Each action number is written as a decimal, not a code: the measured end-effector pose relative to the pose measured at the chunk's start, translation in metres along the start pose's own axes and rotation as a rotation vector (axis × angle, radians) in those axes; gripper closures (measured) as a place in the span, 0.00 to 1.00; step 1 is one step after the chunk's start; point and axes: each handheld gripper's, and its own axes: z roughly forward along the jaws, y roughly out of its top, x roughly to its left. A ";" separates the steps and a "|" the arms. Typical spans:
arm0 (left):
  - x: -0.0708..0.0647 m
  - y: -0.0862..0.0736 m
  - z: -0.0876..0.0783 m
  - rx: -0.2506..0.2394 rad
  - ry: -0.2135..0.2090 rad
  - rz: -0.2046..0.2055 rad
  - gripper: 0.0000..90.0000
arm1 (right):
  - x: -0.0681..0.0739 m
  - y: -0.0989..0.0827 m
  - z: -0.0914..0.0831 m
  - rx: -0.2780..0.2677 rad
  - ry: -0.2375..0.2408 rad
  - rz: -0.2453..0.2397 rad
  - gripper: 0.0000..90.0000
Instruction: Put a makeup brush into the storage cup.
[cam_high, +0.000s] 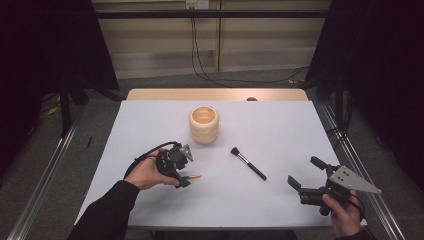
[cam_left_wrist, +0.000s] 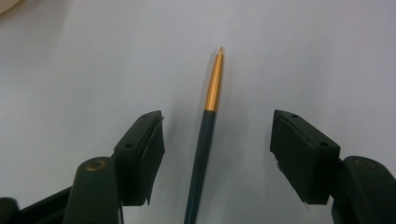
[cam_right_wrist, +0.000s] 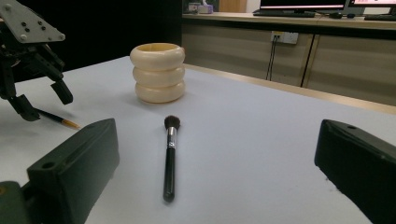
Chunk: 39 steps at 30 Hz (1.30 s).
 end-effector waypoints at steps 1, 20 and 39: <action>0.000 0.000 0.001 0.007 -0.001 0.001 0.45 | 0.000 0.000 0.000 -0.001 0.000 0.001 0.00; 0.002 0.007 0.011 0.065 0.002 0.005 0.79 | 0.000 0.000 0.000 0.004 0.000 -0.001 0.00; 0.002 0.008 0.016 0.074 -0.032 -0.002 0.93 | 0.001 0.000 0.001 -0.003 0.003 -0.003 0.00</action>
